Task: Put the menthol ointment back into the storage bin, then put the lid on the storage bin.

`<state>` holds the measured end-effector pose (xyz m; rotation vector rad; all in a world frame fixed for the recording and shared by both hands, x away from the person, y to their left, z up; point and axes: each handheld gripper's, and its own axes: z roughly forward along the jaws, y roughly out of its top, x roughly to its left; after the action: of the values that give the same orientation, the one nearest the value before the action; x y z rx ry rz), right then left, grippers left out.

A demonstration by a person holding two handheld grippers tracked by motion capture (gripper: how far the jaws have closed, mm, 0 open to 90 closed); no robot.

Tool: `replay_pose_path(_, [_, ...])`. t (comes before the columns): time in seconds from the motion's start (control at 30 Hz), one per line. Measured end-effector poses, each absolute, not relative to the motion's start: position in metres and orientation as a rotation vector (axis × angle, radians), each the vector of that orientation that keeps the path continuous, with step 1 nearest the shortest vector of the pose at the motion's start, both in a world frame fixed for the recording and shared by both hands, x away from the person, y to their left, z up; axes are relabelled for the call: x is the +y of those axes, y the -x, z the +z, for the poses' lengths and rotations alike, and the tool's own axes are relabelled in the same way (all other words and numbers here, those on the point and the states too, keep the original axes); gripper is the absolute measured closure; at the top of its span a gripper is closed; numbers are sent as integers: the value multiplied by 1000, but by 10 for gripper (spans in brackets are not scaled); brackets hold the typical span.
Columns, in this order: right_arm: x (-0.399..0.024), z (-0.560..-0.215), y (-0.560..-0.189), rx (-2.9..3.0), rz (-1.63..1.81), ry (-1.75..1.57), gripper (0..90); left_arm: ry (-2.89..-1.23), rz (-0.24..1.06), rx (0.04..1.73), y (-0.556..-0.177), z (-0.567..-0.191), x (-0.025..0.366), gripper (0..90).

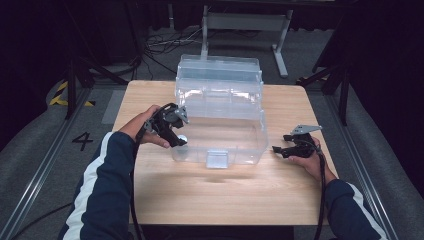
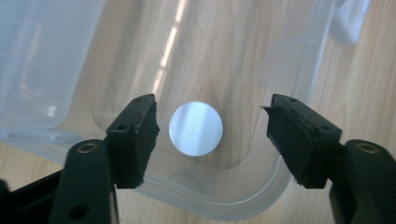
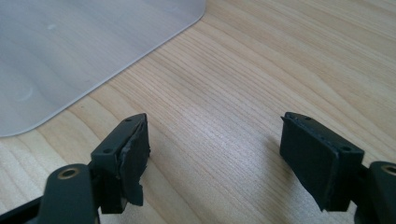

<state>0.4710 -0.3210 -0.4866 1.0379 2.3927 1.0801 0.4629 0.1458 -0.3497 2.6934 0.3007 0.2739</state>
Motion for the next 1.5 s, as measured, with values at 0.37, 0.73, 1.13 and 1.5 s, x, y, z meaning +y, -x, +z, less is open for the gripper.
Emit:
replay_pose_path(0.37, [-321, -487, -472, 2396, 1081, -1032, 244, -2493, 407, 309, -422, -351, 158, 350])
replay_pose_path(0.73, [-320, -487, -473, 2397, 1080, -1031, 244, -2344, 408, 344, -404, -373, 159, 358])
replay_pose_path(1.13, [-320, -486, -473, 2399, 1080, -1031, 244, -2351, 364, 362, -406, -397, 156, 393])
replay_pose_path(1.5, [-327, -478, -474, 2362, 1139, -1081, 314, -2332, 331, 389, -414, -414, 157, 555])
